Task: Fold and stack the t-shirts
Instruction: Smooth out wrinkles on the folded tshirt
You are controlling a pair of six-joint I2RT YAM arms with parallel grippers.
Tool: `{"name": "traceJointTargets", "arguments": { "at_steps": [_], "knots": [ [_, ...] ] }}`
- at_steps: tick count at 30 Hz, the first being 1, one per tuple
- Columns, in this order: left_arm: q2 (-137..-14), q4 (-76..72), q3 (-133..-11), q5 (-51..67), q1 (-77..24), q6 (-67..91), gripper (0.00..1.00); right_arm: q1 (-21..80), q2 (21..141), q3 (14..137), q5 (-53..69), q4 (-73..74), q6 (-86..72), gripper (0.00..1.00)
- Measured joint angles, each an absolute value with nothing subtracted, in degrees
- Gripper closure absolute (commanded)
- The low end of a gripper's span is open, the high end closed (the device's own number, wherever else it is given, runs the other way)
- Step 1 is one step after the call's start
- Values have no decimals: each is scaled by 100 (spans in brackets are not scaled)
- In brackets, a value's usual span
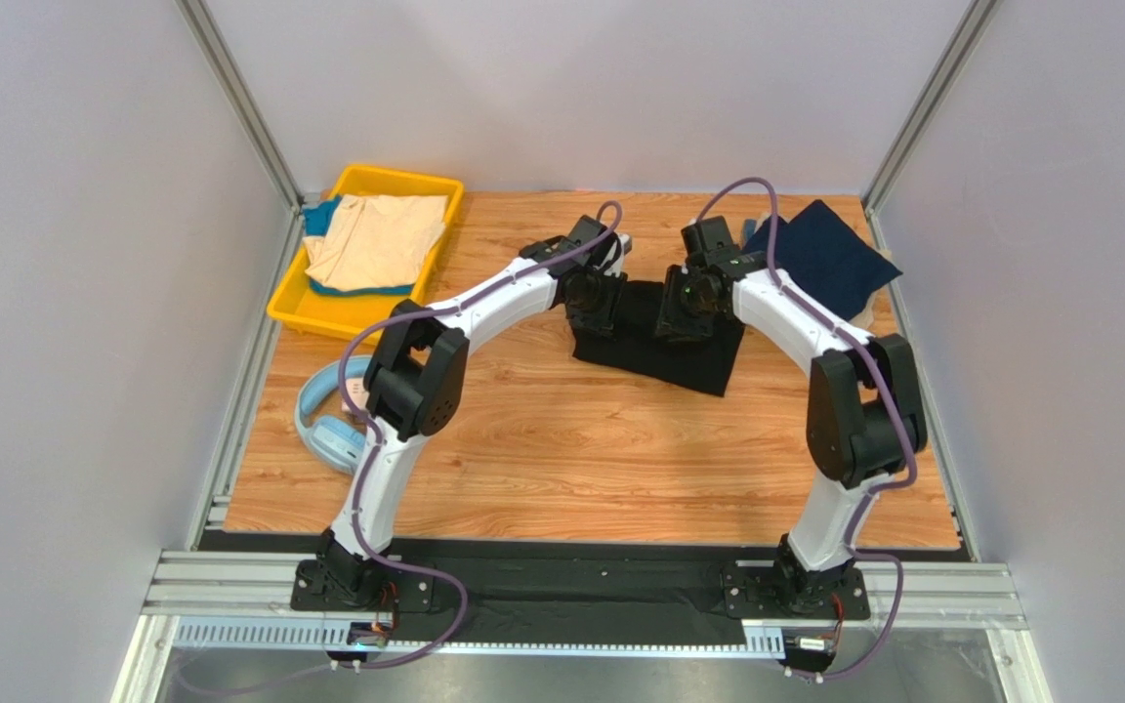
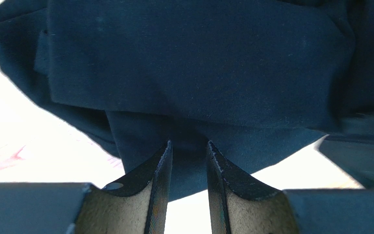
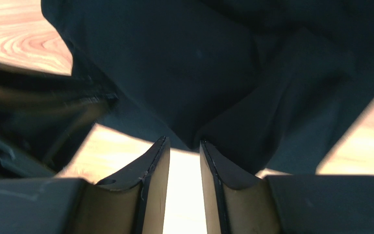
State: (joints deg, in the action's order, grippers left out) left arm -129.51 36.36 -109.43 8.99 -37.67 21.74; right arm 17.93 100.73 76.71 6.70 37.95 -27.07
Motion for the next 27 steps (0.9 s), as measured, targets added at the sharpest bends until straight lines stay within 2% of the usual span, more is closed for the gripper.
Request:
{"name": "traceJointTargets", "arguments": {
  "at_steps": [12,27],
  "knots": [
    [-13148,3227,-10613,1022,-3785,2165,65,2091,11332,8705,499,3752,-2716,77],
    [-12370,2196,-9100,1197,-3795,2130,67,2071,11939,10009,-821,4160,-2449,81]
  ]
}}
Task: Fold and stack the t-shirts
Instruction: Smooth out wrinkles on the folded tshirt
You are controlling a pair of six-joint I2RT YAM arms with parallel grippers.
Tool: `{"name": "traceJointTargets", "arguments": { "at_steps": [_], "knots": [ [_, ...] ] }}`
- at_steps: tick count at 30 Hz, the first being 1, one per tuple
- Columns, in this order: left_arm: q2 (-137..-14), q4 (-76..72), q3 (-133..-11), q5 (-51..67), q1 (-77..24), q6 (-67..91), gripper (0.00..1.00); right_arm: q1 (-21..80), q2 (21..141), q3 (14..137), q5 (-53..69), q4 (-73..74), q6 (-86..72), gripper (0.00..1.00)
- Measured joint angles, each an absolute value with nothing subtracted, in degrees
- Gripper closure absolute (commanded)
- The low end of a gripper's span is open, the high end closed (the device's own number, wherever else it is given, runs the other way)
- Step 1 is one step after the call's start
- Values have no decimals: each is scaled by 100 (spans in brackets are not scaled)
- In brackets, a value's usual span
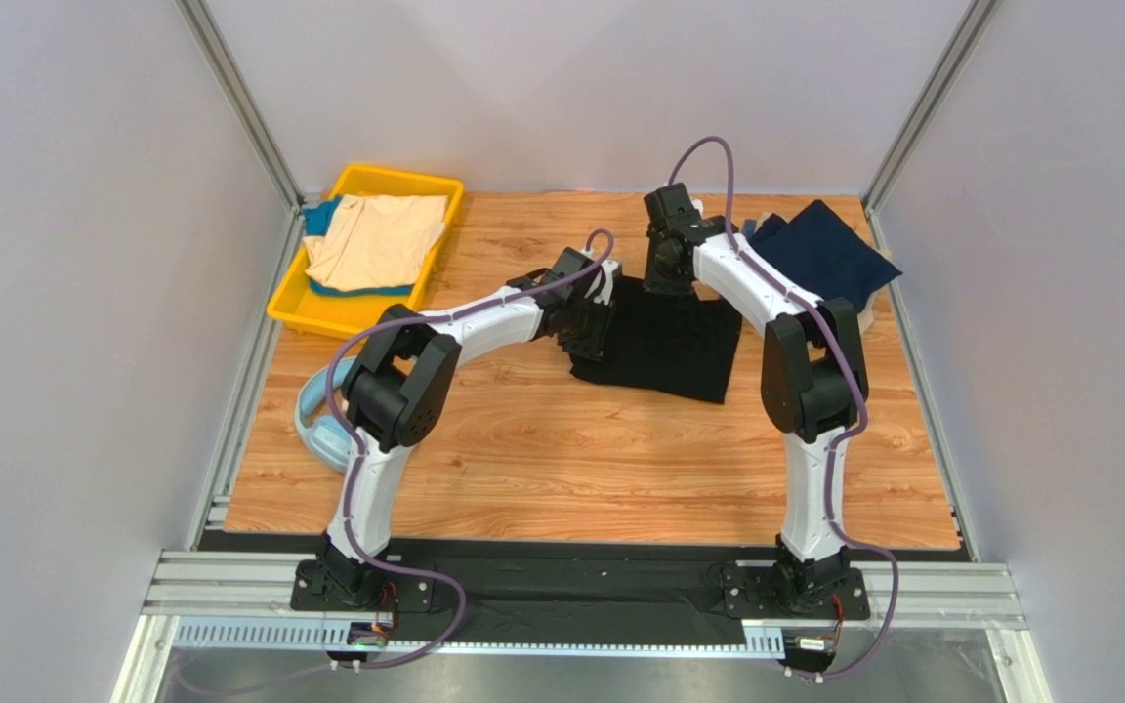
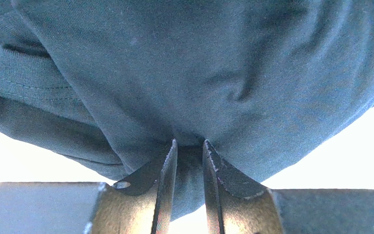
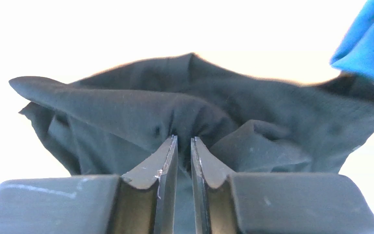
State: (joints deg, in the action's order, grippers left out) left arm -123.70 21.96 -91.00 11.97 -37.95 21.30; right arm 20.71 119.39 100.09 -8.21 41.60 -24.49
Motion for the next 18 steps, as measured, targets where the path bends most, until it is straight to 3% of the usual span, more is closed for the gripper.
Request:
{"name": "traceJointTargets", "arguments": {
  "at_steps": [12,18],
  "knots": [
    [-11028,1804,-7111,1166,-3981,2268,69,1730,12070,10235,-1306,4515,-2231,82],
    [-10374,1946,-6379,939,-4211,2379,65,1715,11419,9518,-1269,4630,-2193,82]
  ]
}}
